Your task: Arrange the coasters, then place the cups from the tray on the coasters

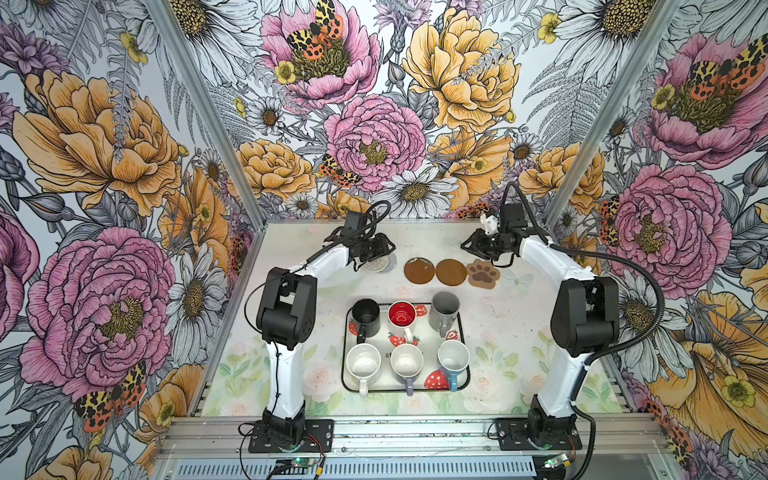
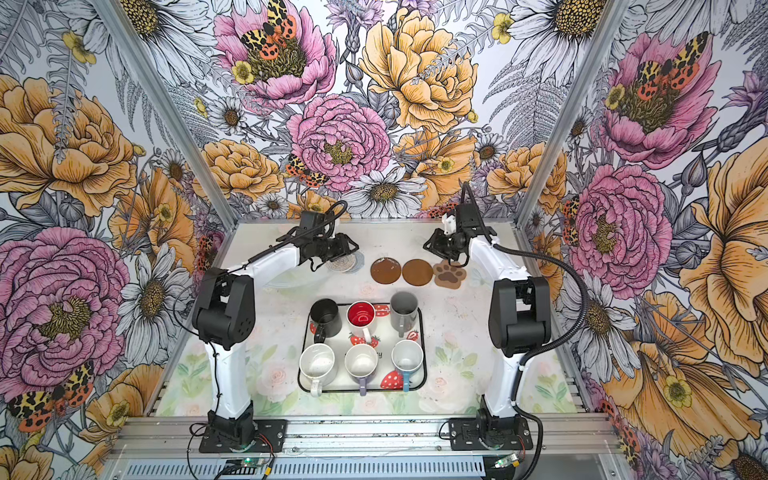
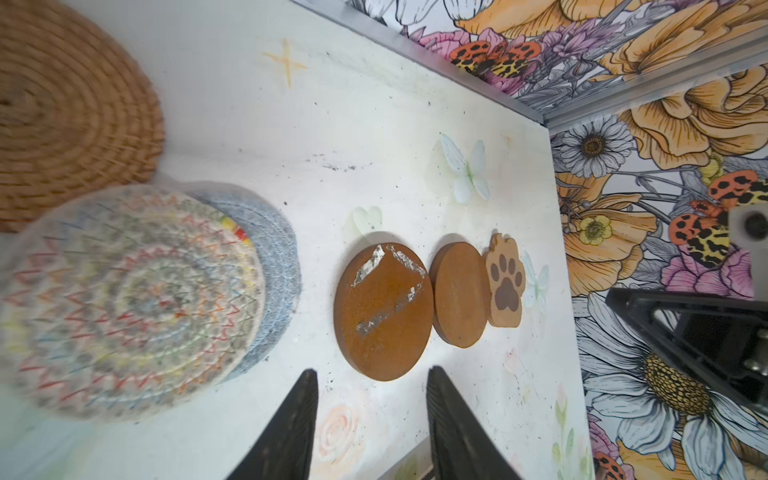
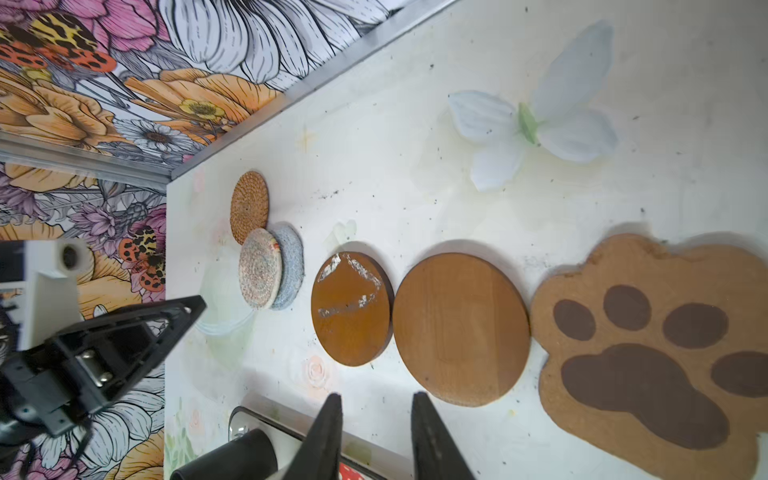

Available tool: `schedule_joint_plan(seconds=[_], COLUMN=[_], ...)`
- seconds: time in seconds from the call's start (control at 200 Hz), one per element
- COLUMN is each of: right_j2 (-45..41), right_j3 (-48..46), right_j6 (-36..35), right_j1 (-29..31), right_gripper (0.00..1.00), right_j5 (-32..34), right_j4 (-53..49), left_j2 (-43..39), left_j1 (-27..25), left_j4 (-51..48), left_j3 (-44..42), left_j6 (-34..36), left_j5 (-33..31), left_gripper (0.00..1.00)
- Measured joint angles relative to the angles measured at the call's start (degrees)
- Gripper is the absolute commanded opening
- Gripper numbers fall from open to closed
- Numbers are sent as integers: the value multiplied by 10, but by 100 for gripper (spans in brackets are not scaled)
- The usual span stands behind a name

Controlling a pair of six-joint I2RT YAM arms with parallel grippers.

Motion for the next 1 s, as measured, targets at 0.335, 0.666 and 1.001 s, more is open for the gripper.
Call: schedule_joint_plan(seconds=[0.335, 0.666, 1.001], right_j2=[0, 0, 19], right_j3=[-13, -17, -15], right_j6=[-2, -6, -6], right_j1=[25, 48, 60], right_gripper=[13, 13, 13], right_j5=[2, 2, 2], right_j4=[0, 0, 0], left_j2=[36, 167, 203], left_j1=[26, 27, 2], left_j4=[-101, -169, -203], left_j3=[94, 258, 268], left_j6=[71, 132, 177], left_j5=[-101, -150, -168], left_gripper=[45, 42, 37])
